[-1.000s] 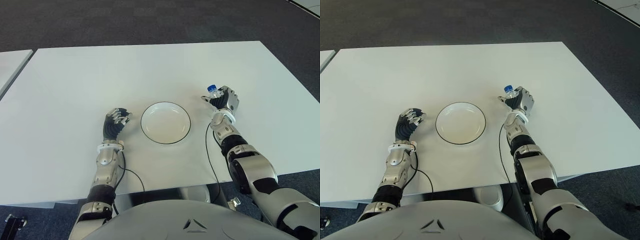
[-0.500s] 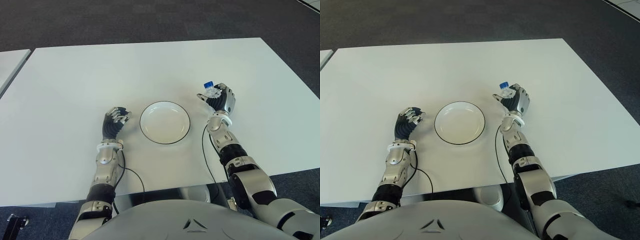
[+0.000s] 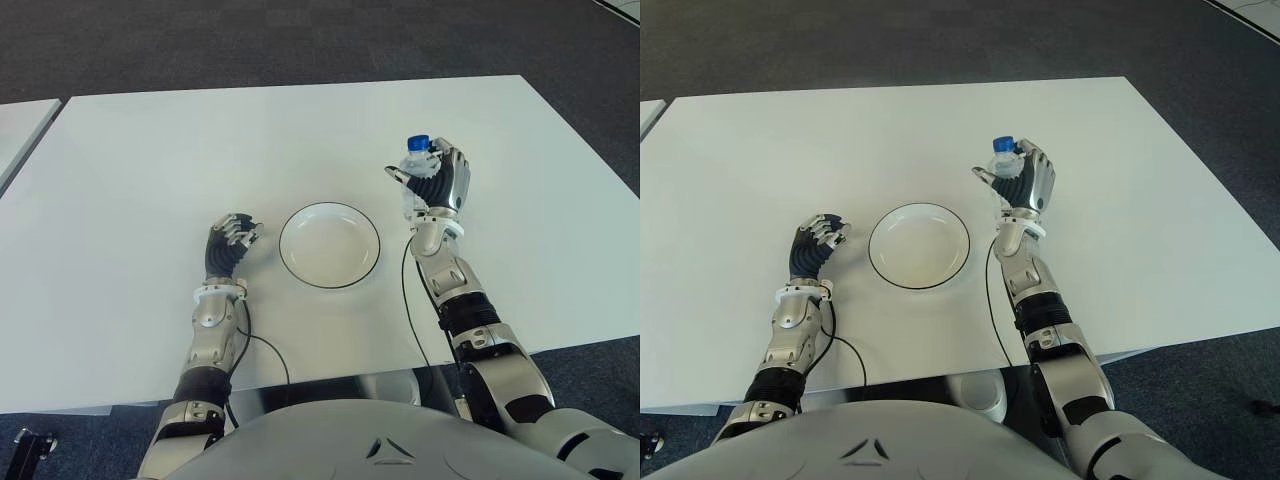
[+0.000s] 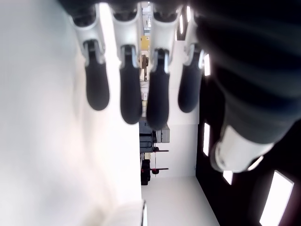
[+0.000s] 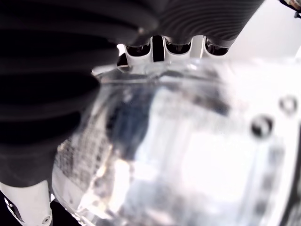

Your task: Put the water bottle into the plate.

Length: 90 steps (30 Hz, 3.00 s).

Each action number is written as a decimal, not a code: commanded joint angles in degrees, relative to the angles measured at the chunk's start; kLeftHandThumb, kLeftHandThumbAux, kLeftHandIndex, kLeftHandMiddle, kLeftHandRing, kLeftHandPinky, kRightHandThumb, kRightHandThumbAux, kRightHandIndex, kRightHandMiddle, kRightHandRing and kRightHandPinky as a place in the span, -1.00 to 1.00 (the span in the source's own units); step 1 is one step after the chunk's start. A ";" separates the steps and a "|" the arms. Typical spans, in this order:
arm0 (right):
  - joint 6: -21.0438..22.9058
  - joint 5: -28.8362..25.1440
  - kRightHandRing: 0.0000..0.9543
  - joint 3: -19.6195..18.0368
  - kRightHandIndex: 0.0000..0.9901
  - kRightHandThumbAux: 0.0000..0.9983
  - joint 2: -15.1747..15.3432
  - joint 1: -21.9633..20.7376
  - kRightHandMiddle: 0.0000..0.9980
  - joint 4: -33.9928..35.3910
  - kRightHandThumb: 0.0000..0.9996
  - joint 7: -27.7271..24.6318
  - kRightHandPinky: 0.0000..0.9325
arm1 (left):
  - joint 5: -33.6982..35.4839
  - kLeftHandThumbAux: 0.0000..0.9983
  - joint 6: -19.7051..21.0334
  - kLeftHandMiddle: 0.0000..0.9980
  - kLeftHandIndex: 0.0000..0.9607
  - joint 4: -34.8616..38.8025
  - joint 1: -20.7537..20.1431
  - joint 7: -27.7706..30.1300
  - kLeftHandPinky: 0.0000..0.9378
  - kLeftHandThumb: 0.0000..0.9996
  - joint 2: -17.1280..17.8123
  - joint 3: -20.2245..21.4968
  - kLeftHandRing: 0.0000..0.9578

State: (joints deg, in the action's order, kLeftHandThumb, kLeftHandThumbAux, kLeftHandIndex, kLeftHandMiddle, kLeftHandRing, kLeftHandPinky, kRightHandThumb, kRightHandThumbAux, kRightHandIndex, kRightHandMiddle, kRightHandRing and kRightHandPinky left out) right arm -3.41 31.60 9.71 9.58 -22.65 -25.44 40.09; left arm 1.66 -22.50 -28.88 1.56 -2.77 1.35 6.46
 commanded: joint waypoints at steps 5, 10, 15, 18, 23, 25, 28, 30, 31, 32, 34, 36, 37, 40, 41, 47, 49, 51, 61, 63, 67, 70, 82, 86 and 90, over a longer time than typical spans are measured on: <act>-5.41 3.63 0.87 5.42 -0.12 0.46 -0.84 3.62 0.79 9.26 0.40 -2.42 0.88 | 0.60 0.43 3.31 -0.01 -0.10 -2.85 2.11 -0.08 -0.04 0.42 -0.94 0.23 -0.02; -10.84 3.85 0.87 7.53 -0.12 0.46 0.20 4.16 0.80 12.52 0.40 -4.98 0.89 | -0.41 0.43 2.20 0.01 -0.10 -3.42 1.99 -0.72 -0.02 0.41 -0.78 -0.03 -0.01; -17.08 3.63 0.87 8.51 -0.12 0.46 0.95 3.74 0.80 11.92 0.40 -6.60 0.89 | -1.30 0.44 1.82 0.03 -0.10 -3.69 1.90 -1.51 -0.02 0.41 -0.77 -0.26 0.00; -21.32 5.64 0.88 9.88 -0.12 0.46 1.25 3.27 0.80 10.41 0.40 -5.49 0.90 | -1.70 0.44 1.91 0.05 -0.10 -3.78 1.81 -2.17 0.00 0.41 -0.79 -0.37 0.02; -26.60 8.10 0.88 11.32 -0.12 0.46 2.11 1.94 0.80 7.86 0.40 -4.76 0.90 | -2.05 0.44 2.08 0.08 -0.10 -4.10 1.62 -2.91 0.01 0.41 -0.85 -0.36 0.04; -28.66 8.74 0.88 11.82 -0.12 0.46 2.50 1.24 0.80 6.73 0.41 -4.98 0.90 | -2.12 0.44 2.12 0.08 -0.10 -4.29 1.53 -3.13 0.02 0.41 -0.87 -0.34 0.04; -33.00 9.11 0.87 13.84 -0.12 0.46 3.69 0.74 0.80 5.26 0.41 -7.61 0.87 | -2.26 0.43 1.69 0.09 -0.10 -4.87 1.33 -3.54 0.03 0.41 -0.86 -0.32 0.05; -34.44 8.67 0.86 14.71 -0.12 0.46 4.06 1.43 0.79 5.19 0.41 -9.63 0.85 | -2.26 0.43 1.44 0.09 -0.10 -5.12 1.25 -3.70 0.04 0.42 -0.89 -0.31 0.06; -34.95 8.43 0.85 15.01 -0.12 0.46 4.23 1.74 0.78 5.22 0.41 -10.57 0.84 | -2.24 0.43 1.32 0.09 -0.10 -5.23 1.20 -3.76 0.04 0.42 -0.91 -0.30 0.06; -35.29 8.29 0.84 15.09 -0.12 0.45 4.32 1.89 0.77 5.20 0.41 -11.16 0.83 | -2.25 0.43 1.23 0.09 -0.10 -5.33 1.17 -3.79 0.05 0.42 -0.92 -0.30 0.06; -35.48 8.11 0.83 15.48 -0.12 0.45 4.67 2.19 0.76 5.57 0.41 -13.25 0.82 | -2.15 0.43 1.07 0.09 -0.10 -5.45 1.09 -3.78 0.05 0.42 -0.98 -0.21 0.06; -35.67 8.03 0.82 15.39 -0.12 0.45 4.73 2.34 0.75 5.70 0.41 -14.34 0.81 | -2.13 0.43 0.95 0.09 -0.10 -5.59 1.01 -3.81 0.04 0.42 -1.03 -0.19 0.06; -35.76 8.01 0.82 15.24 -0.12 0.45 4.67 2.39 0.75 5.72 0.41 -14.57 0.81 | -2.15 0.43 0.89 0.09 -0.10 -5.65 0.99 -3.82 0.04 0.42 -1.04 -0.18 0.06; -35.31 8.02 0.82 17.04 -0.12 0.45 5.04 2.50 0.74 6.55 0.41 -19.92 0.82 | -2.48 0.43 0.98 0.09 -0.10 -5.55 1.01 -4.03 0.05 0.42 -0.99 -0.30 0.06; -35.16 7.94 0.81 17.38 -0.11 0.45 5.08 2.54 0.74 6.69 0.41 -21.24 0.83 | -2.59 0.43 1.06 0.08 -0.10 -5.53 1.02 -4.11 0.05 0.42 -0.96 -0.34 0.06; -32.65 8.94 0.81 19.06 -0.11 0.45 5.54 2.96 0.73 7.33 0.42 -28.74 0.84 | -2.36 0.43 1.83 0.06 -0.10 -5.24 1.21 -3.89 0.04 0.42 -0.91 -0.30 0.05; -31.10 9.76 0.80 19.57 -0.11 0.45 5.78 3.16 0.72 7.82 0.42 -31.05 0.83 | -2.12 0.43 1.63 0.05 -0.10 -5.55 1.11 -3.80 0.04 0.42 -0.93 -0.14 0.05; -29.52 10.50 0.80 19.98 -0.11 0.45 5.89 3.47 0.72 8.36 0.42 -33.01 0.82 | -1.95 0.43 1.33 0.05 -0.10 -5.87 1.00 -3.71 0.05 0.42 -0.93 -0.02 0.05; -26.18 16.08 0.84 22.64 -0.11 0.44 7.40 3.04 0.76 9.34 0.42 -36.19 0.90 | -2.47 0.43 1.38 0.07 -0.10 -6.38 0.79 -4.81 0.06 0.42 -1.03 0.18 0.07; -26.41 16.80 0.84 23.02 -0.11 0.45 7.69 2.62 0.77 8.99 0.42 -36.21 0.89 | -2.53 0.44 1.26 0.08 -0.10 -6.39 0.80 -4.94 0.07 0.42 -1.05 0.18 0.07; -26.38 17.31 0.83 23.52 -0.11 0.45 8.12 2.17 0.76 8.79 0.41 -36.95 0.83 | -2.65 0.44 1.29 0.08 -0.10 -6.15 0.93 -5.03 0.07 0.42 -1.00 0.05 0.08; -25.96 17.20 0.80 23.69 -0.12 0.45 8.30 2.16 0.74 8.83 0.41 -38.09 0.80 | -2.61 0.44 2.09 0.07 -0.10 -5.81 1.00 -4.98 0.06 0.42 -1.01 0.02 0.07; -24.93 17.36 0.76 23.94 -0.11 0.45 8.50 2.39 0.70 9.27 0.41 -38.89 0.79 | -2.40 0.44 2.47 0.08 -0.10 -5.48 1.14 -4.80 0.08 0.42 -1.05 0.14 0.08; -25.03 17.36 0.75 24.09 -0.11 0.45 8.54 2.35 0.69 9.24 0.41 -38.67 0.78 | -2.13 0.44 2.60 0.09 -0.10 -5.24 1.16 -4.61 0.08 0.42 -1.11 0.22 0.09; -24.90 16.59 0.72 23.99 -0.11 0.45 8.41 2.46 0.66 9.34 0.41 -39.31 0.74 | -2.32 0.44 2.70 0.08 -0.10 -5.21 1.15 -4.85 0.06 0.42 -1.07 0.21 0.08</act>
State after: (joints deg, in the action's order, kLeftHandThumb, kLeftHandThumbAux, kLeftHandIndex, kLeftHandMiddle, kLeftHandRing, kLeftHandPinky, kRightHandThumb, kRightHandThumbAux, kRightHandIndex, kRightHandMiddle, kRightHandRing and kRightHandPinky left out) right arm -28.76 48.30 33.46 18.01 -20.12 -15.98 1.51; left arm -0.93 -24.19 -31.50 0.18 -6.95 0.88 6.33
